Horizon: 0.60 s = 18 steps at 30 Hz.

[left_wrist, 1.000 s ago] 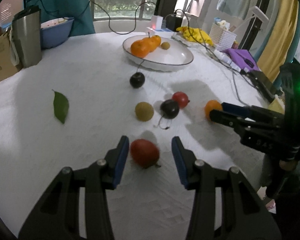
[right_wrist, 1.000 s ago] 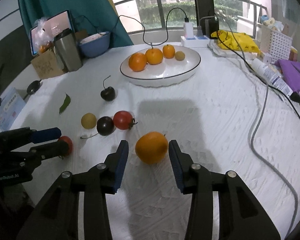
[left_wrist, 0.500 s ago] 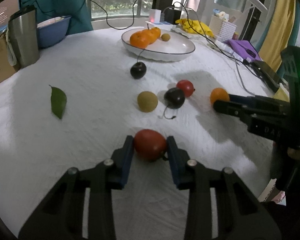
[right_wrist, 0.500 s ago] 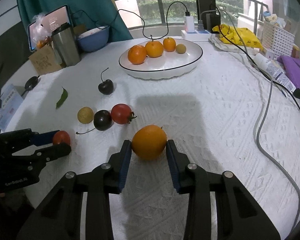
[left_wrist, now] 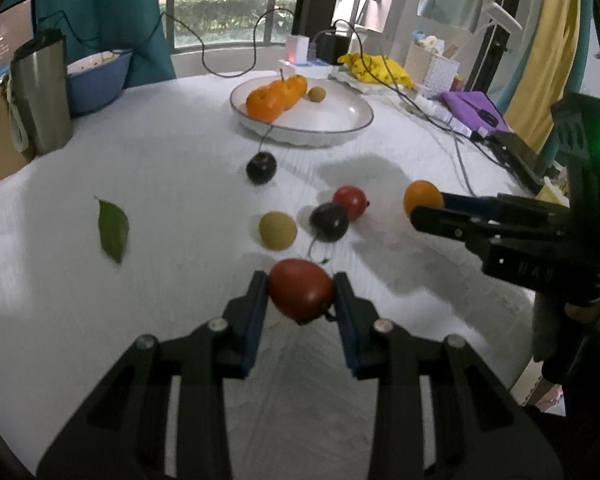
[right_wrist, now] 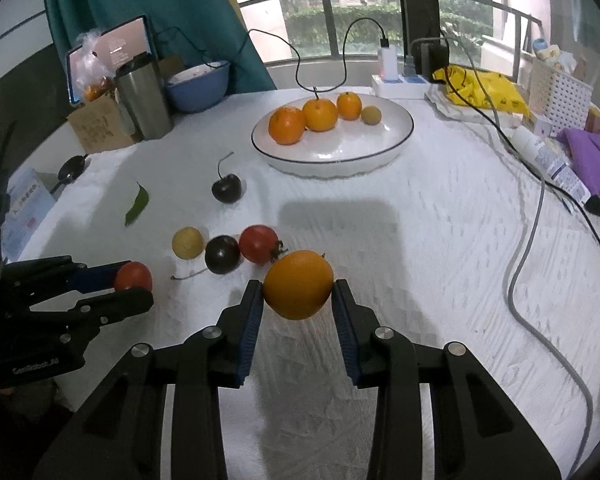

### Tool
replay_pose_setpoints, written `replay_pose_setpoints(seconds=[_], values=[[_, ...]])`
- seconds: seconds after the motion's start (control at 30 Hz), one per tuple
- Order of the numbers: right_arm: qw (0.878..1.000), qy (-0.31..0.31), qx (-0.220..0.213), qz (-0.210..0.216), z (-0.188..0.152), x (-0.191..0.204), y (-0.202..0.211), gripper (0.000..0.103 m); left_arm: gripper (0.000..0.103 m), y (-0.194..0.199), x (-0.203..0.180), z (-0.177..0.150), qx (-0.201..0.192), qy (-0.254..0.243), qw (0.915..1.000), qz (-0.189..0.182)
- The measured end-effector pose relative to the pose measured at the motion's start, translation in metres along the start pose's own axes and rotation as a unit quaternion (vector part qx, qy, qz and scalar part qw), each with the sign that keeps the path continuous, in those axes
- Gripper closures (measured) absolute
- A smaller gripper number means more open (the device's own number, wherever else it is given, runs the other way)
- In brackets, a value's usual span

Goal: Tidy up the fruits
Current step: 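Carry the red fruit and the orange over the white plate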

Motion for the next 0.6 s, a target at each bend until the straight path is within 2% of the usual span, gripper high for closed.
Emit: replay_pose_setpoints(seconds=[0.6], values=[[1.0,-0.002,-0.023,-0.004,0.036,-0.017,0.008,0.065,0.069,-0.001,-0.011,0.051,-0.024,-0.011,0.9995,-0.016]])
Point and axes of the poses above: each gripper's, at about its wrist camera, not at the fingertips, and y roughly against the way its jaws point, x to its left, z to its top, the point moved 8 cm from there along -y, roughly the way its jaws point, and after that the axes turned 5 degrees about z, right-handed, at the moved point
